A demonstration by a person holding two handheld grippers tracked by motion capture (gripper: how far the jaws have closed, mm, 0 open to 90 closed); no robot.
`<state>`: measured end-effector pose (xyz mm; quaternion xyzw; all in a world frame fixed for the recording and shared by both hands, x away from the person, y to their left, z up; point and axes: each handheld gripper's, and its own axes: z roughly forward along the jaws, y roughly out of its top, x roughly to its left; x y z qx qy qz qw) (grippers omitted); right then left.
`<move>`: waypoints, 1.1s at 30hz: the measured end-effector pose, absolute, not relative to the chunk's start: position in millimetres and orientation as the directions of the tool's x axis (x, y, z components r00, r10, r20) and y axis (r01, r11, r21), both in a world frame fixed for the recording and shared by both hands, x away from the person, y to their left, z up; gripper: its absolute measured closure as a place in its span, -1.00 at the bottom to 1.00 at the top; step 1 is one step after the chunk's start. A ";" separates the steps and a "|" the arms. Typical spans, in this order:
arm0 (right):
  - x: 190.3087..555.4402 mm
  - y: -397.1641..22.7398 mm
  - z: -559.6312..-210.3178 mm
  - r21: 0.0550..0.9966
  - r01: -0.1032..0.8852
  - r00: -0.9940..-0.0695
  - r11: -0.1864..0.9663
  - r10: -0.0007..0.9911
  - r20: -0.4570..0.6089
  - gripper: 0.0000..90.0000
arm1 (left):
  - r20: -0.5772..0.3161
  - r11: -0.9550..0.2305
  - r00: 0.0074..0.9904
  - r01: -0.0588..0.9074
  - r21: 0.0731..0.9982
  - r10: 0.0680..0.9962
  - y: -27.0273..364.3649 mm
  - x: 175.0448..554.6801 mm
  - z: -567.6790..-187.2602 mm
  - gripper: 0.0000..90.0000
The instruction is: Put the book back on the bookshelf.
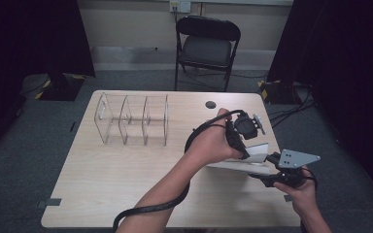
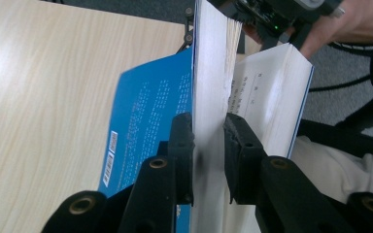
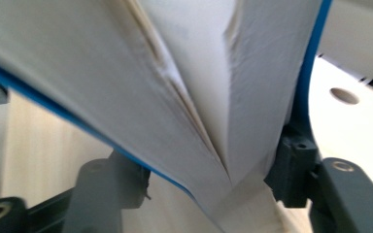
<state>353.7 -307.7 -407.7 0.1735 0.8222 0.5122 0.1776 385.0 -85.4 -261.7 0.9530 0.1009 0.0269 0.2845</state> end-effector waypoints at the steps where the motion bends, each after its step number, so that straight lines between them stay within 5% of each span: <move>1: 355.3 -308.2 -408.1 0.908 0.116 -0.872 0.402 0.479 -0.101 -0.18 | -0.007 -0.815 0.977 0.181 0.550 0.212 -85.0 385.9 -261.5 0.68; 6: 362.1 -300.2 -404.5 0.895 0.111 -0.873 0.432 0.472 -0.120 -0.48 | -0.012 -0.814 0.977 0.186 0.550 0.215 -87.8 390.1 -261.2 0.68; 16: 371.7 -301.7 -399.2 0.880 0.118 -0.898 0.460 0.428 -0.103 0.04 | 0.000 -0.816 0.978 0.174 0.552 0.208 -84.5 398.6 -260.9 0.65; 25: 380.2 -303.6 -395.5 0.878 0.202 -0.904 0.434 0.428 -0.004 0.14 | -0.002 -0.783 0.976 0.174 0.597 0.216 -79.9 405.6 -262.0 0.50; 33: 386.8 -306.0 -394.1 0.874 0.226 -0.908 0.429 0.418 0.029 0.16 | -0.001 -0.745 0.964 0.207 0.634 0.267 -74.0 413.5 -259.9 0.01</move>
